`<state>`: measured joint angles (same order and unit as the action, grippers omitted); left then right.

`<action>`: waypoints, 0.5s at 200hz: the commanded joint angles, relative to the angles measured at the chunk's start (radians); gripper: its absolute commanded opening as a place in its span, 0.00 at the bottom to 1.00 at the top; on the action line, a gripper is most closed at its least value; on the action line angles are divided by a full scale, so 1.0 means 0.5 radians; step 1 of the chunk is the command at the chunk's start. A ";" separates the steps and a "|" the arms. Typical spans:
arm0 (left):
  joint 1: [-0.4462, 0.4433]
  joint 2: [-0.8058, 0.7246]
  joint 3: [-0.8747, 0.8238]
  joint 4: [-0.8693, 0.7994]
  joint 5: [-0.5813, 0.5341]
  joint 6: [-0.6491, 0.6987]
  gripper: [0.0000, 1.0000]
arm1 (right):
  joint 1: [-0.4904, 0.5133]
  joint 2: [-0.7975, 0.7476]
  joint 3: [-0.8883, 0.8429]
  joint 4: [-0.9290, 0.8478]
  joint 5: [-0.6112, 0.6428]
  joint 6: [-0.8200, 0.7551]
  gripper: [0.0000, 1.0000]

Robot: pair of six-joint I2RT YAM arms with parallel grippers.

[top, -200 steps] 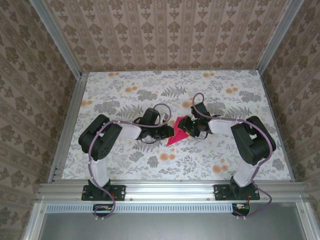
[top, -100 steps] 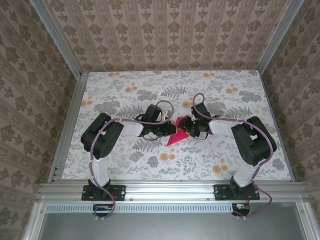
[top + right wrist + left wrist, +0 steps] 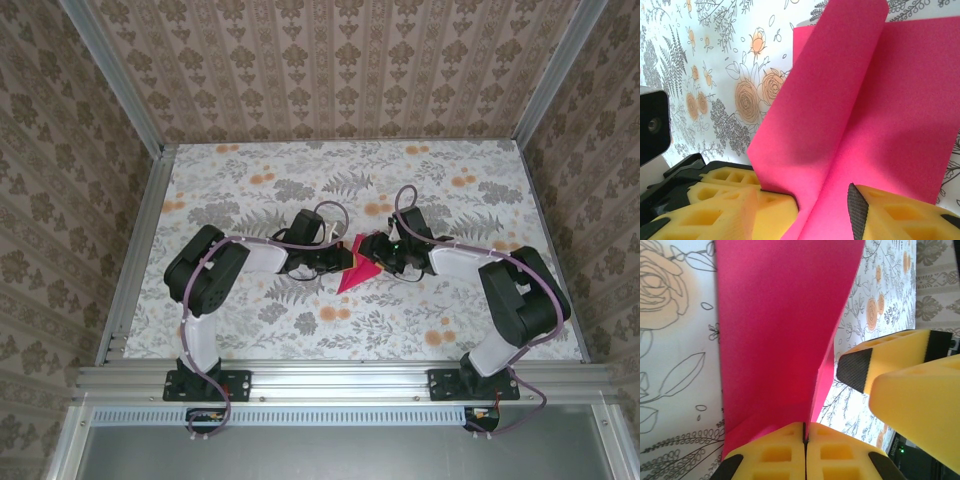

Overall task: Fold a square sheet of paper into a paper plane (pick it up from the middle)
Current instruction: Fourth fold the wing at the center of the table.

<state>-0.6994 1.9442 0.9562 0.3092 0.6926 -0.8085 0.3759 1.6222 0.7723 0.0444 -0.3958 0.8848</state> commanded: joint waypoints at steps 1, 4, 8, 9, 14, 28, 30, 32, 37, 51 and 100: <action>-0.002 0.021 0.022 0.061 0.075 -0.025 0.07 | -0.020 0.006 -0.043 0.063 -0.087 -0.022 0.54; -0.001 0.022 0.023 0.064 0.075 -0.024 0.07 | -0.021 0.010 -0.044 0.075 -0.093 -0.020 0.54; -0.003 0.024 0.025 0.067 0.079 -0.025 0.07 | -0.021 0.018 -0.047 0.088 -0.102 -0.018 0.53; -0.005 0.023 0.023 0.068 0.080 -0.026 0.07 | -0.021 0.019 -0.049 0.092 -0.105 -0.016 0.53; -0.004 0.024 0.023 0.076 0.086 -0.031 0.07 | -0.025 0.025 -0.053 0.109 -0.115 -0.005 0.54; -0.008 0.041 0.025 0.093 0.099 -0.048 0.07 | -0.029 0.045 -0.066 0.157 -0.143 0.003 0.54; -0.007 0.043 0.026 0.095 0.102 -0.049 0.07 | -0.030 0.047 -0.066 0.159 -0.149 0.004 0.54; -0.008 0.043 0.026 0.095 0.106 -0.049 0.07 | -0.028 0.050 -0.066 0.163 -0.152 0.004 0.54; -0.009 0.049 0.028 0.096 0.113 -0.051 0.06 | -0.032 0.056 -0.067 0.172 -0.163 0.004 0.55; -0.012 0.065 0.037 0.088 0.114 -0.055 0.06 | -0.032 0.072 -0.075 0.217 -0.201 -0.003 0.55; -0.015 0.103 0.055 0.098 0.135 -0.073 0.07 | -0.049 0.140 -0.075 0.210 -0.205 -0.045 0.54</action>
<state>-0.6998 1.9736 0.9565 0.3447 0.7311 -0.8330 0.3595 1.6623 0.7441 0.1329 -0.4789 0.8845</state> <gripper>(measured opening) 0.062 0.544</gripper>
